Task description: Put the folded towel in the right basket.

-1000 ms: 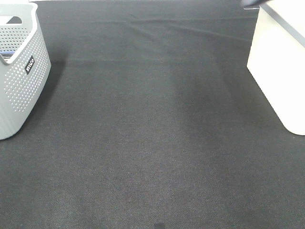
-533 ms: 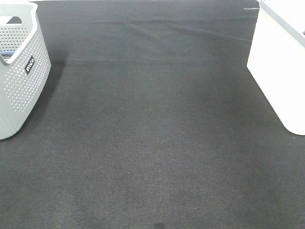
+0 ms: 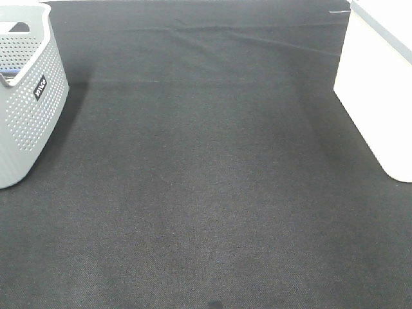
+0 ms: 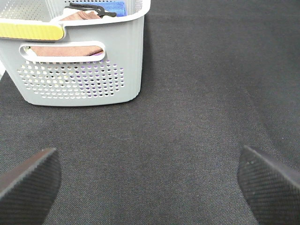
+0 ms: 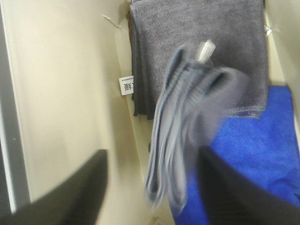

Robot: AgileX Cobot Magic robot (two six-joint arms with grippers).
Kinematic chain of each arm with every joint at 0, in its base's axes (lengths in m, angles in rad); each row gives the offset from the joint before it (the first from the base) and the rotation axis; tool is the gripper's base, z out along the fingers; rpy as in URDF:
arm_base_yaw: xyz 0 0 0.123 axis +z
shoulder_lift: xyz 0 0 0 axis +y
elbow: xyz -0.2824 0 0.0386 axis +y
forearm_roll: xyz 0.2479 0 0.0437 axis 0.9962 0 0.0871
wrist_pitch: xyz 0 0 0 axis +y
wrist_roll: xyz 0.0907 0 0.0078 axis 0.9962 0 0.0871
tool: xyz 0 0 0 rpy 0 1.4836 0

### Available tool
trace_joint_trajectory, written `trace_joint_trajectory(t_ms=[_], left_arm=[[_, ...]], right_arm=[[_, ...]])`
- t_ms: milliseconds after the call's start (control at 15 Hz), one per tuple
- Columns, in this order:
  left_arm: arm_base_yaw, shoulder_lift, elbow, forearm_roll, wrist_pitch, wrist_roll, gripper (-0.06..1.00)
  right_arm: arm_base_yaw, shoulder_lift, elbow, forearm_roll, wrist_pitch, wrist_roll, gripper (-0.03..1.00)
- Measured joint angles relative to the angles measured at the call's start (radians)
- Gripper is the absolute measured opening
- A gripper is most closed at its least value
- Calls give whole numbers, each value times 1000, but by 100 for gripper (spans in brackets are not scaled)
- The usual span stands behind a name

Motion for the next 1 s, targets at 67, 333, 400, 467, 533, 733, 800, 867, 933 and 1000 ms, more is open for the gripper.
trace_joint_trajectory(t_ms=[67,333,400,467,533,733,800,867,933,1000], left_arm=[[0,0,0,0,0,0,97],[0,0,0,0,0,0,97],[0,0,0,0,0,0,97],[0,0,0,0,0,0,97],[0,0,0,0,0,0,97],[0,0,0,0,0,0,97],[0,0,0,0,0,0,97],[0,0,0,0,0,0,97],[0,0,0,0,0,0,97],[0,0,0,0,0,0,97]], right_arm=[[0,0,0,0,0,0,63],[21,-1,0,26,0,0,68],[40,-8,0,25,0,0,69],[82,-32,0,18,-1,0,69],[110,-52,0,10,-1,0,69],[208,-123,1,-35,-1,29,69],[242,-147,13,-51,-2,44,69],[269,-181,41,-65,-2,48,69],[299,-238,106,-86,-2,62,69],[300,-261,136,-87,-2,69,69]])
